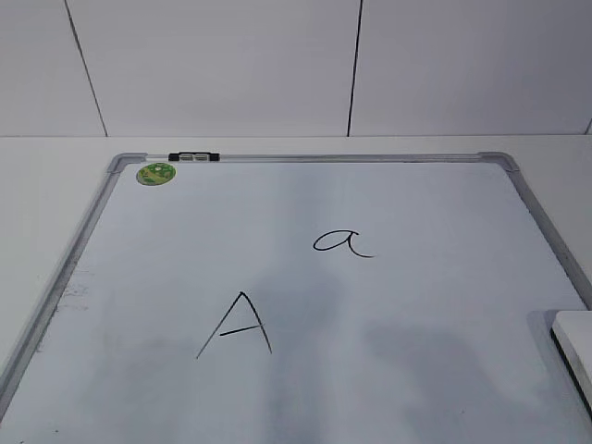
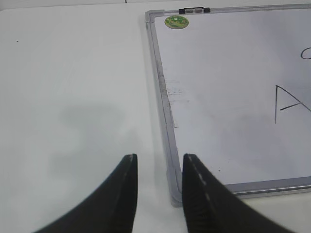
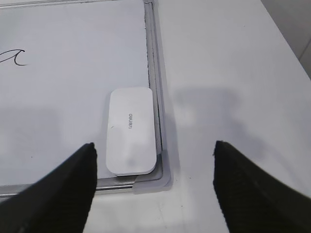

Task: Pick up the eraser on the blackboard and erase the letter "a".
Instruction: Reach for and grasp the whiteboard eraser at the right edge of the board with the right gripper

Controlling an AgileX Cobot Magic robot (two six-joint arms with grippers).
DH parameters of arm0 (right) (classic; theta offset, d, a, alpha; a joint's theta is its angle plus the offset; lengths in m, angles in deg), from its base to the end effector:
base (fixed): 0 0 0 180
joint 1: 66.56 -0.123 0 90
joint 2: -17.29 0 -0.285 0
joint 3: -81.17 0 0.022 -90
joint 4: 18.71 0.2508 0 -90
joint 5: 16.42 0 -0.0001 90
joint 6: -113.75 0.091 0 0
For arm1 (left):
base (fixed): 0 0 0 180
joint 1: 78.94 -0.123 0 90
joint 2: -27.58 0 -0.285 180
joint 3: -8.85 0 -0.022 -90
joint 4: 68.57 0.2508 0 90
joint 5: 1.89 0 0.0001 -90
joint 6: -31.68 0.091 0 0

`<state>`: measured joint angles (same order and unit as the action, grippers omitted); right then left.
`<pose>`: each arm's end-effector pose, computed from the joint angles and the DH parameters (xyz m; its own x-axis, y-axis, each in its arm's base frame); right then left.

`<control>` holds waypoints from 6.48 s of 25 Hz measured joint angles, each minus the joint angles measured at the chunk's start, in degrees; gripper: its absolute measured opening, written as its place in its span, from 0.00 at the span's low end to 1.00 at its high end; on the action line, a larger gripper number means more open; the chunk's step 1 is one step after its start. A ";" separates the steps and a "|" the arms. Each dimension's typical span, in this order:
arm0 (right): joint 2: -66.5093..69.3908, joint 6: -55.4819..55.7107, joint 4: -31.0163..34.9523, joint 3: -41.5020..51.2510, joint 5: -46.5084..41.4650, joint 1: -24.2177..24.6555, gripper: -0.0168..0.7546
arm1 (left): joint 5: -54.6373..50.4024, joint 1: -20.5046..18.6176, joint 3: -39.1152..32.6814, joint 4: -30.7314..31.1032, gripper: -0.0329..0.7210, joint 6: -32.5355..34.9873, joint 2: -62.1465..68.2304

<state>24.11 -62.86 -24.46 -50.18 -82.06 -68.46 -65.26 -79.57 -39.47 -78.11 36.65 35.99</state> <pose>-0.0109 -0.0087 0.2704 -0.5139 0.0005 -0.8579 0.0543 0.9980 -0.0319 -0.0061 -0.0136 0.2759 -0.4952 0.0060 -0.8687 0.1234 0.9903 -0.0635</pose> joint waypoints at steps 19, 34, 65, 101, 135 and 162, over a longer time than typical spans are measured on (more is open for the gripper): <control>0.00 0.00 0.00 0.00 0.00 0.00 0.79 | 0.00 0.00 0.00 0.00 0.35 0.00 0.00; 10.90 -1.60 0.00 -5.98 -0.21 0.00 0.79 | 0.00 0.00 0.00 0.00 0.36 0.00 0.00; 59.85 -2.31 4.84 -17.12 -2.98 0.00 0.79 | 0.00 0.00 0.00 0.00 0.36 0.00 0.00; 77.17 -4.20 7.15 -17.22 5.26 0.00 0.87 | 0.00 0.00 0.00 0.00 0.36 0.00 0.00; 89.11 -6.02 5.44 -17.64 12.12 0.00 0.89 | 0.00 0.00 0.00 0.00 0.36 0.00 0.00; 89.97 -6.13 5.74 -17.64 13.79 0.00 0.85 | 0.00 0.00 0.00 0.00 0.36 0.00 0.00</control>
<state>114.07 -68.99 -18.71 -67.83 -68.27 -68.46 -65.26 -79.57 -39.47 -78.11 36.65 35.99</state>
